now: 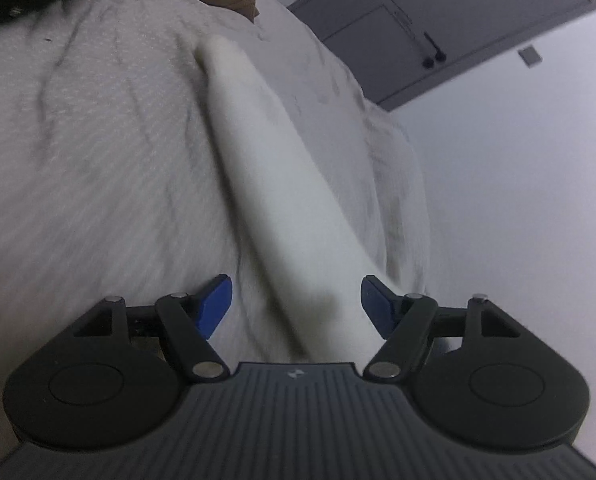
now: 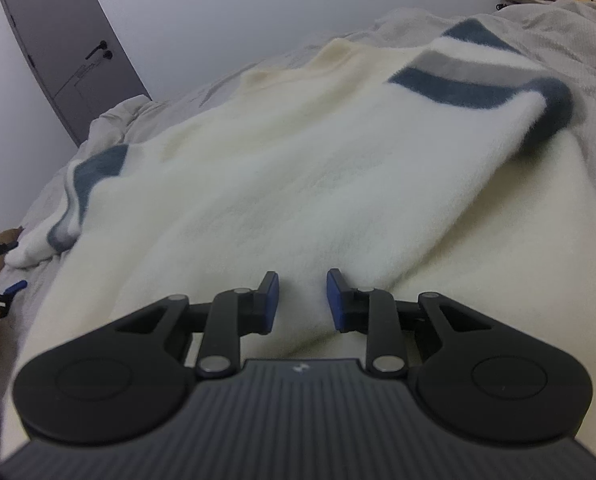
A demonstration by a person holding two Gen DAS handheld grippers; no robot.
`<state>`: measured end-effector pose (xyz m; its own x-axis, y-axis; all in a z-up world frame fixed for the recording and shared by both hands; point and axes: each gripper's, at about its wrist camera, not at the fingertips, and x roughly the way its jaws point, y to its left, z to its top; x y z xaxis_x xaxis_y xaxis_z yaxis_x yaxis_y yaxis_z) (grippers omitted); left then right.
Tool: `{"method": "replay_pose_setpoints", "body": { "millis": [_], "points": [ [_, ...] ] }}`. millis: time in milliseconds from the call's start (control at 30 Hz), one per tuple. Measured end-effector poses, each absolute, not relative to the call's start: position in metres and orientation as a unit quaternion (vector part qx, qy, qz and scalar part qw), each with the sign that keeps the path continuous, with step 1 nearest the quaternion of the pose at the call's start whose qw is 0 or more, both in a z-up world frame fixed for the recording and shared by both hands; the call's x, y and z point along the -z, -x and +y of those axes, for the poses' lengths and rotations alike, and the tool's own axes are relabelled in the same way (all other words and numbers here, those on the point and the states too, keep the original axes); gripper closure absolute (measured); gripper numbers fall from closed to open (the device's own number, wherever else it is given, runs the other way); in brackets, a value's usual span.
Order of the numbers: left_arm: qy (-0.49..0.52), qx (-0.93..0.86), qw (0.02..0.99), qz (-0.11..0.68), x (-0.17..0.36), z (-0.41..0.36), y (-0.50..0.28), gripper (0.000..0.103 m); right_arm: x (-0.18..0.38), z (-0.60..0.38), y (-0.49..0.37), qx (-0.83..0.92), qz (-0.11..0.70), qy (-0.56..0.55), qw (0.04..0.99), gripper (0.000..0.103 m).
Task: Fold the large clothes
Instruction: 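Grasp the striped sleeve cuff nearest the left gripper and lift it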
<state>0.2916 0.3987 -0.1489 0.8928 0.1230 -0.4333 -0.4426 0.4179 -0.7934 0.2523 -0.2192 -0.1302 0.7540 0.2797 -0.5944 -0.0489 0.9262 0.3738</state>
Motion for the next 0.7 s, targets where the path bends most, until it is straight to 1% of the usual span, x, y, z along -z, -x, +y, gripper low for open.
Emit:
{"method": "replay_pose_setpoints", "body": {
  "millis": [133,200,233,300,333,400,433,467,533,633,700],
  "points": [
    [0.517,-0.169,0.829,0.131,0.15,0.416,-0.318,0.029,0.13,-0.213,-0.258,-0.079,0.336,-0.155,0.926,0.075],
    [0.501,-0.198,0.833,0.124,0.145,0.426,-0.325,0.03,0.13,-0.21,-0.261,-0.075,0.334,-0.149,0.928,0.074],
    [0.496,-0.214,0.833,0.115,0.142,0.43,-0.329,0.034,0.13,-0.209,-0.263,-0.072,0.333,-0.147,0.929,0.074],
    [0.498,-0.233,0.827,0.115,0.141,0.442,-0.338,0.047,0.131,-0.208,-0.265,-0.067,0.328,-0.146,0.931,0.074],
    [0.495,-0.25,0.823,0.12,0.141,0.449,-0.343,0.061,0.132,-0.206,-0.266,-0.065,0.327,-0.143,0.932,0.074],
    [0.476,-0.271,0.825,0.141,0.14,0.459,-0.353,0.069,0.133,-0.203,-0.268,-0.061,0.323,-0.135,0.935,0.074],
    [0.455,-0.28,0.831,0.157,0.137,0.462,-0.36,0.077,0.133,-0.201,-0.269,-0.059,0.322,-0.13,0.936,0.074],
    [0.437,-0.284,0.836,0.168,0.134,0.464,-0.366,0.082,0.133,-0.199,-0.269,-0.057,0.321,-0.127,0.937,0.074],
    [0.405,-0.289,0.849,0.177,0.124,0.464,-0.375,0.086,0.133,-0.198,-0.271,-0.056,0.317,-0.128,0.938,0.073],
    [0.367,-0.301,0.862,0.177,0.103,0.46,-0.382,0.087,0.133,-0.198,-0.272,-0.055,0.316,-0.13,0.938,0.073],
    [0.343,-0.304,0.874,0.161,0.087,0.448,-0.382,0.087,0.132,-0.199,-0.272,-0.054,0.316,-0.131,0.938,0.073]
  ]
}}
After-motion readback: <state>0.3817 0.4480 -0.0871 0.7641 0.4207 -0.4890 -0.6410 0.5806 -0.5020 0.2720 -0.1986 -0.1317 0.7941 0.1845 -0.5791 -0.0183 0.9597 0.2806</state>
